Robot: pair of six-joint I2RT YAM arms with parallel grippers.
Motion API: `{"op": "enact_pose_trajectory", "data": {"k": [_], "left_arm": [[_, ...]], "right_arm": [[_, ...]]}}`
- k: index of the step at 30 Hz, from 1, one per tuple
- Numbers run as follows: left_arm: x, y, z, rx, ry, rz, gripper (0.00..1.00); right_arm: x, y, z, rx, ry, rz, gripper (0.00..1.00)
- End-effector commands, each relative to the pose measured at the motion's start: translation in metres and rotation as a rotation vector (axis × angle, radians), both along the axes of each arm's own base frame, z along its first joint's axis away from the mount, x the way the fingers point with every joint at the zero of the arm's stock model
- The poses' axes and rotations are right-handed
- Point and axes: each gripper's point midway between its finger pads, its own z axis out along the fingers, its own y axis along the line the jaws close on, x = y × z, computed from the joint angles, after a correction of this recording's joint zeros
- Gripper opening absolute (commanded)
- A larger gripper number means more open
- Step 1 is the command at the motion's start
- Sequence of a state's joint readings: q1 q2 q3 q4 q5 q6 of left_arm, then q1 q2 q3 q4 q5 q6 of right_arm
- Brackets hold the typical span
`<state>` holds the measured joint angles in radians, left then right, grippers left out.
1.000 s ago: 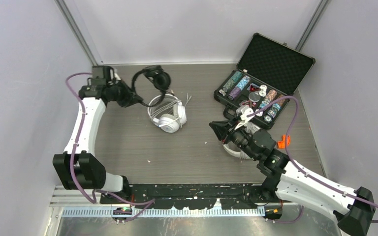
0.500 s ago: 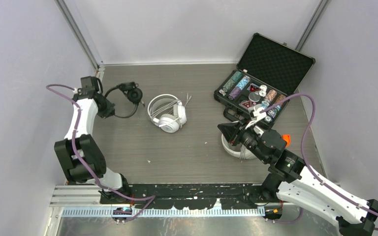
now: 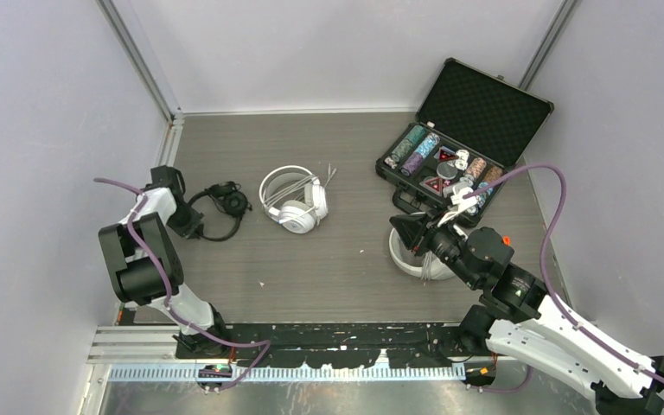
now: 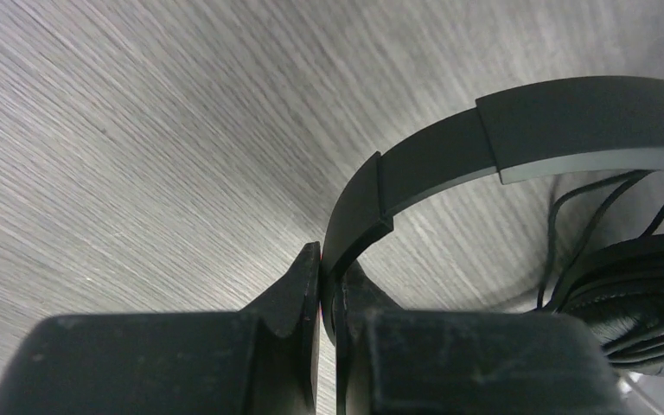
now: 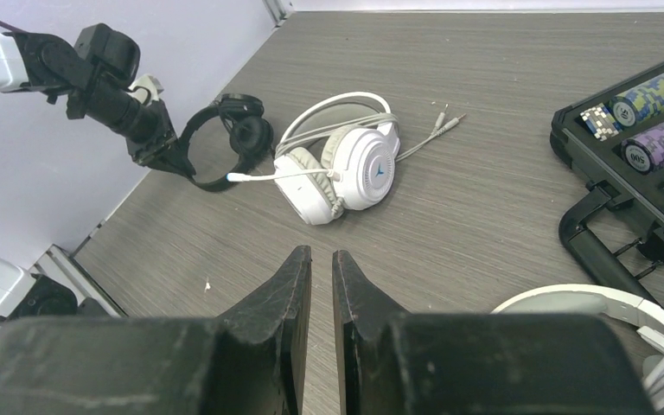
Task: Wrap the headphones
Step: Place the headphones at the center of the board.
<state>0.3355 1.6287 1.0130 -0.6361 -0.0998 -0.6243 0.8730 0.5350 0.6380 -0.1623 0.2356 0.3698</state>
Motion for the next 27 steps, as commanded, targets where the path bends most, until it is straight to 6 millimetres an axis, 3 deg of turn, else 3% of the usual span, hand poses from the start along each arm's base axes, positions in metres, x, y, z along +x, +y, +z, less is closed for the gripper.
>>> {"op": "enact_pose_trajectory", "data": {"k": [1, 8, 12, 22, 27], "left_arm": [[0.006, -0.007, -0.008, -0.042, -0.029, 0.005, 0.11], [-0.002, -0.016, -0.017, -0.093, 0.036, -0.026, 0.32], [-0.002, -0.018, -0.01, -0.105, 0.044, -0.037, 0.43], [0.01, -0.011, 0.061, -0.04, -0.131, 0.017, 0.65], [0.013, -0.019, 0.096, -0.05, -0.232, -0.013, 0.76]], "right_arm": [[0.004, -0.004, 0.013, 0.004, -0.036, -0.022, 0.21], [0.008, -0.001, 0.01, -0.023, -0.046, -0.021, 0.21], [0.009, 0.004, 0.009, -0.021, -0.048, -0.009, 0.21], [0.014, 0.024, 0.002, 0.0, 0.008, 0.028, 0.21], [0.015, 0.041, -0.01, 0.044, 0.096, 0.057, 0.26]]}}
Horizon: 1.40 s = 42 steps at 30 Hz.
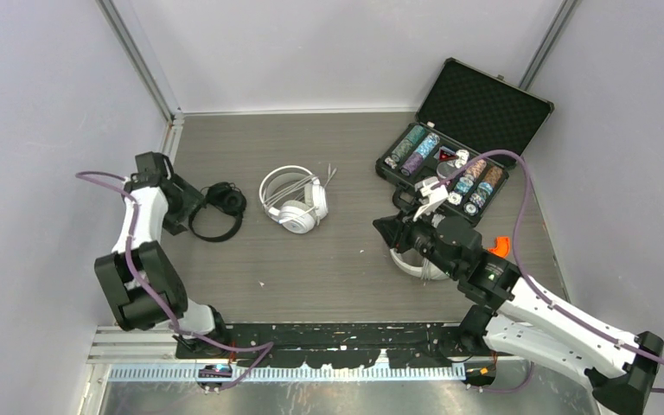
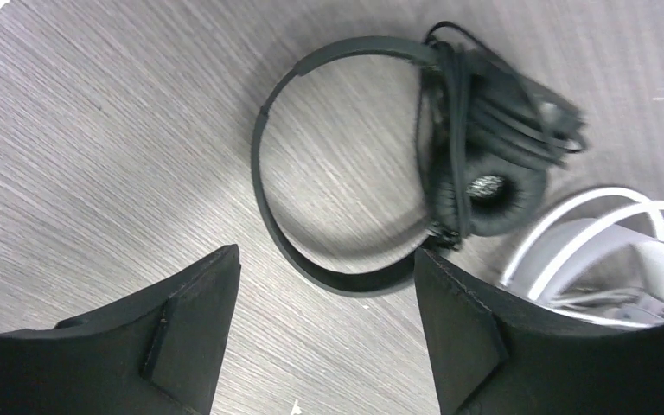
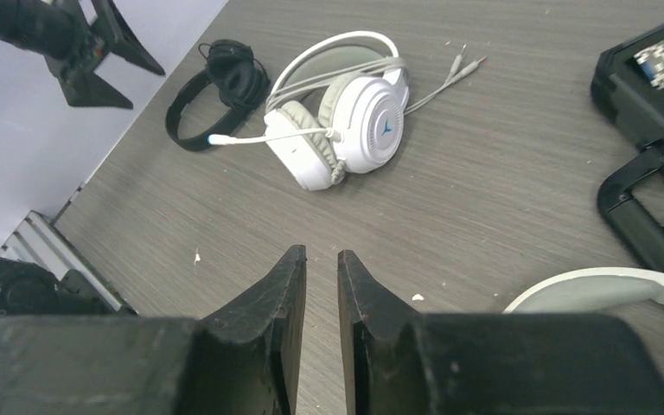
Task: Wrap the headphones
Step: Place the headphones at the center of the board, then reset both arms
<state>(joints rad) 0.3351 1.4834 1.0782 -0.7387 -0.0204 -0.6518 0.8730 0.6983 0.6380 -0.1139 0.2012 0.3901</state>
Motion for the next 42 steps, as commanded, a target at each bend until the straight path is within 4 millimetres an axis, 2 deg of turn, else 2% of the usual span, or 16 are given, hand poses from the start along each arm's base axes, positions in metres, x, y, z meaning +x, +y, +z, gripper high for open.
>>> {"op": "enact_pose_trajectory", "data": {"k": [1, 4, 6, 8, 9, 10, 13, 15, 17, 20, 22, 24, 29, 33, 39, 42], "left_arm": [[0.006, -0.009, 0.046, -0.019, -0.124, -0.024, 0.77], [0.011, -0.035, 0.067, -0.107, -0.201, -0.158, 0.78], [0.009, -0.06, 0.083, -0.203, -0.236, -0.274, 0.78], [0.004, -0.083, 0.098, -0.233, -0.259, -0.381, 0.82], [0.003, -0.096, 0.105, -0.239, -0.281, -0.438, 0.94], [0.001, -0.113, 0.113, -0.251, -0.301, -0.501, 0.99], [-0.014, -0.156, 0.146, -0.298, -0.381, -0.704, 1.0], [-0.027, -0.176, 0.171, -0.3, -0.452, -0.79, 1.0], [-0.035, -0.191, 0.192, -0.297, -0.554, -0.875, 1.0], [-0.047, -0.198, 0.206, -0.261, -0.614, -0.92, 1.0], [-0.056, -0.206, 0.215, -0.305, -0.652, -0.94, 1.0], [-0.067, -0.216, 0.227, -0.338, -0.682, -0.961, 1.0], [-0.082, -0.208, 0.254, -0.213, -0.778, -0.964, 1.0], [-0.097, -0.209, 0.256, -0.17, -0.751, -1.014, 1.0], [-0.098, -0.199, 0.248, -0.102, -0.749, -0.979, 1.0], [-0.102, -0.205, 0.245, -0.105, -0.771, -1.008, 1.0]], "right_arm": [[0.003, 0.018, 0.02, 0.117, 0.027, 0.023, 0.29], [0.008, 0.027, 0.014, 0.107, 0.084, 0.02, 0.4], [0.011, 0.033, 0.014, 0.101, 0.119, 0.018, 0.48], [0.015, 0.04, 0.013, 0.079, 0.152, 0.019, 0.67], [0.017, 0.043, 0.016, 0.057, 0.164, 0.021, 0.79], [0.019, 0.045, 0.018, 0.032, 0.181, 0.017, 0.8], [0.024, 0.046, 0.022, -0.047, 0.231, -0.004, 0.82], [0.033, 0.037, 0.026, -0.076, 0.246, -0.083, 0.82], [0.045, 0.018, 0.035, -0.056, 0.262, -0.236, 0.84], [0.044, 0.005, 0.054, -0.079, 0.268, -0.286, 0.87], [0.043, -0.004, 0.07, -0.065, 0.284, -0.333, 0.87], [0.044, -0.021, 0.074, -0.061, 0.297, -0.427, 0.87], [0.04, -0.032, 0.095, -0.074, 0.261, -0.431, 0.88], [0.039, -0.039, 0.113, 0.003, 0.247, -0.463, 0.88], [0.029, -0.053, 0.106, 0.036, 0.245, -0.485, 0.88], [0.023, -0.064, 0.097, 0.022, 0.242, -0.495, 0.88]]}}
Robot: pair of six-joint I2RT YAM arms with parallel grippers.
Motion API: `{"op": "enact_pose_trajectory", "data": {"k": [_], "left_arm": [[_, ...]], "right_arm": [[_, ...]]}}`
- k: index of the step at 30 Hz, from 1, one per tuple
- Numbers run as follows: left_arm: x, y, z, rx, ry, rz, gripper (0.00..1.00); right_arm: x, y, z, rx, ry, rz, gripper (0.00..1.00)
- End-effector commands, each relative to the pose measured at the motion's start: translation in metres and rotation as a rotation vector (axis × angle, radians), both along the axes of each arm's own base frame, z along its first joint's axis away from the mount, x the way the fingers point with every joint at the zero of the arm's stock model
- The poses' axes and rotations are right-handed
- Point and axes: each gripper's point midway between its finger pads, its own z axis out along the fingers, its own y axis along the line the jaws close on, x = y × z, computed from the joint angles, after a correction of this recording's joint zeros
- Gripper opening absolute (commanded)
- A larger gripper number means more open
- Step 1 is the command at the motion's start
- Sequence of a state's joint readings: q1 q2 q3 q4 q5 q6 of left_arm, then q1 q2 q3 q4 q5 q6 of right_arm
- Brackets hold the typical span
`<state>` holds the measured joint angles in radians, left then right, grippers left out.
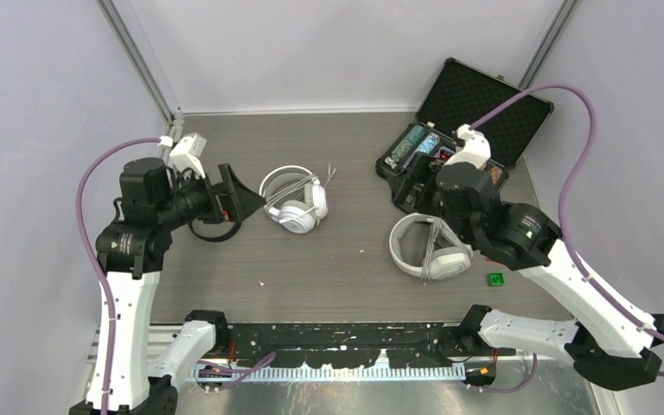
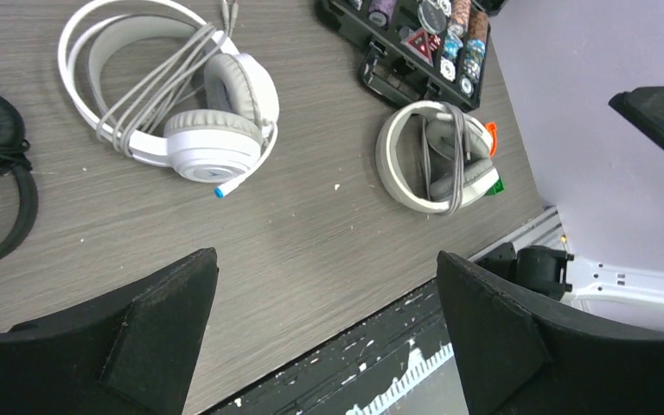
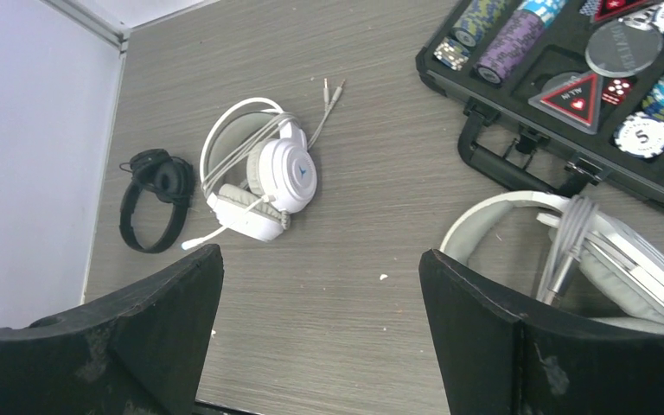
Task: Wrap the headphones
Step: Reset both arms
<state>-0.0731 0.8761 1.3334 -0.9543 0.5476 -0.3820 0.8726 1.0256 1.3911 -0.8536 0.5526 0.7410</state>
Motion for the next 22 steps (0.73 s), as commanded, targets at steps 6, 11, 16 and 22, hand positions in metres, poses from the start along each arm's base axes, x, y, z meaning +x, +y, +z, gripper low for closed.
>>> {"op": "enact_pose_trajectory", "data": {"k": [6, 11, 16, 22], "left_arm": [[-0.005, -0.006, -0.015, 0.006, -0.015, -0.022, 1.0], [-0.002, 0.007, -0.011, 0.045, -0.046, 0.058, 1.0], [-0.004, 0.009, -0.003, 0.031, -0.058, 0.088, 1.0], [-0.004, 0.01, -0.005, 0.018, -0.064, 0.1, 1.0]], "right_arm": [[-0.015, -0.031, -0.016, 0.052, -0.058, -0.054, 0.88], [-0.016, -0.042, -0.015, 0.037, -0.065, -0.085, 0.88], [-0.016, -0.038, -0.007, 0.052, -0.076, -0.074, 0.88], [-0.016, -0.033, -0.004, 0.071, -0.066, -0.06, 0.88]]}}
